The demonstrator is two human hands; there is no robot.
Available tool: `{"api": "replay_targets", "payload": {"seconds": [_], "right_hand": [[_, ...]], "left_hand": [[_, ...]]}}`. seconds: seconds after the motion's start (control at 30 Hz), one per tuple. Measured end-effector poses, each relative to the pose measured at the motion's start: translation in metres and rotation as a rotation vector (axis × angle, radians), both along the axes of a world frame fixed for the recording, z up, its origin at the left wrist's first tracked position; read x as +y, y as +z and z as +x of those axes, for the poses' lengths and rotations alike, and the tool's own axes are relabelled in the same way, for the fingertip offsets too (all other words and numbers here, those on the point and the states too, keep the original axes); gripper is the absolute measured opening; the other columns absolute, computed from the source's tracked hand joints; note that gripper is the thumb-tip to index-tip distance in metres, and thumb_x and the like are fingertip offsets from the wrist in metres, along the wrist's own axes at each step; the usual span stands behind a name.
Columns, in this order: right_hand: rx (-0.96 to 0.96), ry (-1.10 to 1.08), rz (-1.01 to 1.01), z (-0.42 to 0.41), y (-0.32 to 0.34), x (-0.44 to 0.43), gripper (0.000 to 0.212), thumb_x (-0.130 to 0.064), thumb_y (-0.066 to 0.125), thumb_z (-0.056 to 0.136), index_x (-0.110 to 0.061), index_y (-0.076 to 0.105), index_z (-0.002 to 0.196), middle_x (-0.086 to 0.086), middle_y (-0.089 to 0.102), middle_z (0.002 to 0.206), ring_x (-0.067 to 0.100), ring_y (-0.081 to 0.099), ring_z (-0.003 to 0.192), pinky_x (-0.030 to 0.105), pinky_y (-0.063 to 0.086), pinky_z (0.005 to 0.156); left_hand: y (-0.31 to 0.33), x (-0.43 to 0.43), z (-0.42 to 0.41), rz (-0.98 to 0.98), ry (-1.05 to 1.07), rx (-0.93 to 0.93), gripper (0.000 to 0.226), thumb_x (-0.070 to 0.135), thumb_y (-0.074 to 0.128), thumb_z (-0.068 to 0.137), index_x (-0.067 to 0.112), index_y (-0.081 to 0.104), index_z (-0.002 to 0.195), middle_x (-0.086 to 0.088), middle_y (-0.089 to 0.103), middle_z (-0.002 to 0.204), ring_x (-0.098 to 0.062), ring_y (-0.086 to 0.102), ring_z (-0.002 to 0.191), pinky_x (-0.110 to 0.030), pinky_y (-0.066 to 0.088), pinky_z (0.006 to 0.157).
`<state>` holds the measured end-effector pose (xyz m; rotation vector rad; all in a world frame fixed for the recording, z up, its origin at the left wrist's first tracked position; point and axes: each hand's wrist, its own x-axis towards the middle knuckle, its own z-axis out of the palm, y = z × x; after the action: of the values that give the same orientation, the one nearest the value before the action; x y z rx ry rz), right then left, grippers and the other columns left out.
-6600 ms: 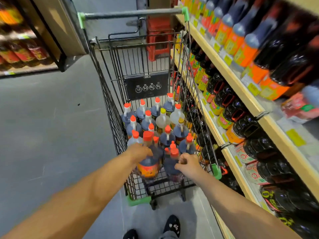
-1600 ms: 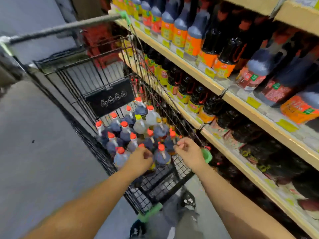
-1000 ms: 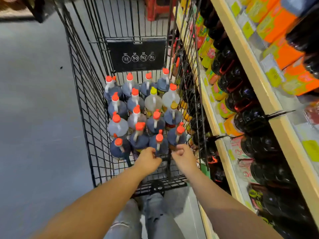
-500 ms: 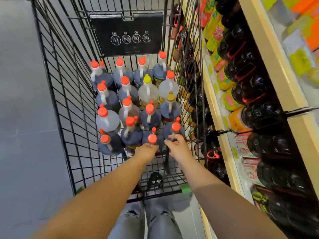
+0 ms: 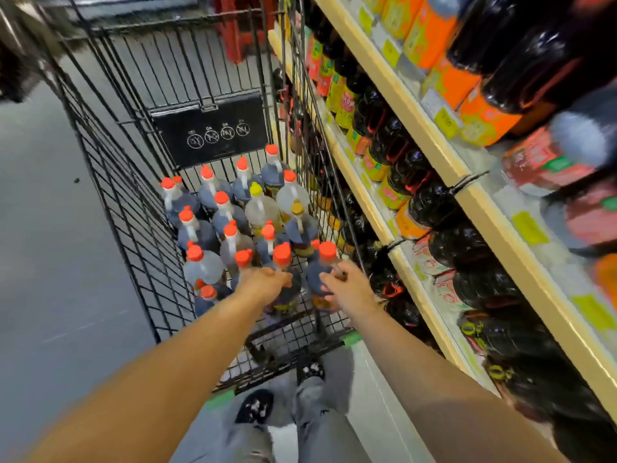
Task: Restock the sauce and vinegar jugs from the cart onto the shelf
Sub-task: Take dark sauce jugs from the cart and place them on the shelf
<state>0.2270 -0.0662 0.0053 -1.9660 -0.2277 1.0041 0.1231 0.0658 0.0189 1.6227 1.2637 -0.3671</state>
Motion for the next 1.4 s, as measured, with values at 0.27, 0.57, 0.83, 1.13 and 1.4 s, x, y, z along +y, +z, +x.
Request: {"api": "replay_targets", "payload": {"seconds": [0.27, 0.57, 0.83, 1.13, 1.4], "right_hand": [[-0.375, -0.196, 0.123, -0.044, 0.094, -0.026, 0.042, -0.008, 0.067, 0.083, -0.022, 0.031, 0.068, 0.005, 0.034, 0.072, 0.019, 0.036, 0.063, 0.036, 0.039, 0.057], [-0.721, -0.451, 0.078, -0.090, 0.188, -0.095, 0.052, -0.014, 0.077, 0.073, -0.022, 0.026, 0.066, -0.004, 0.033, 0.069, 0.014, 0.031, 0.061, 0.031, 0.021, 0.055], [-0.914, -0.712, -0.067, -0.108, 0.230, -0.180, 0.050, -0.027, 0.078, 0.073, -0.019, 0.029, 0.068, -0.001, 0.038, 0.069, 0.013, 0.037, 0.059, 0.029, 0.028, 0.051], [-1.216, -0.771, -0.120, -0.075, 0.252, -0.267, 0.042, -0.016, 0.077, 0.072, -0.010, 0.035, 0.071, 0.006, 0.037, 0.074, 0.023, 0.038, 0.075, 0.035, 0.028, 0.065], [-1.460, -0.651, -0.140, -0.002, 0.227, -0.309, 0.046, -0.009, 0.078, 0.069, -0.014, 0.033, 0.072, 0.009, 0.038, 0.072, 0.022, 0.034, 0.074, 0.030, 0.014, 0.065]], "left_hand": [[0.100, 0.001, -0.011, 0.192, -0.022, -0.439, 0.050, 0.017, 0.072, 0.078, 0.017, 0.032, 0.047, -0.001, 0.035, 0.050, -0.017, 0.038, 0.050, -0.018, 0.032, 0.044], [0.214, -0.032, 0.000, 0.135, -0.364, -0.687, 0.025, 0.015, 0.063, 0.087, 0.009, 0.052, 0.065, -0.013, 0.054, 0.077, -0.025, 0.055, 0.079, -0.040, 0.042, 0.078], [0.256, -0.111, 0.021, 0.049, -0.492, -0.773, 0.024, 0.031, 0.077, 0.072, 0.014, 0.068, 0.086, -0.008, 0.069, 0.099, -0.027, 0.064, 0.091, -0.040, 0.050, 0.072], [0.249, -0.187, 0.066, -0.100, -0.608, -0.779, 0.043, 0.024, 0.080, 0.069, -0.003, 0.066, 0.100, -0.019, 0.069, 0.103, -0.032, 0.065, 0.098, -0.051, 0.051, 0.091], [0.219, -0.231, 0.119, 0.022, -0.713, -0.766, 0.026, 0.027, 0.081, 0.068, 0.007, 0.064, 0.071, -0.014, 0.069, 0.089, -0.026, 0.064, 0.087, -0.039, 0.050, 0.076]]}}
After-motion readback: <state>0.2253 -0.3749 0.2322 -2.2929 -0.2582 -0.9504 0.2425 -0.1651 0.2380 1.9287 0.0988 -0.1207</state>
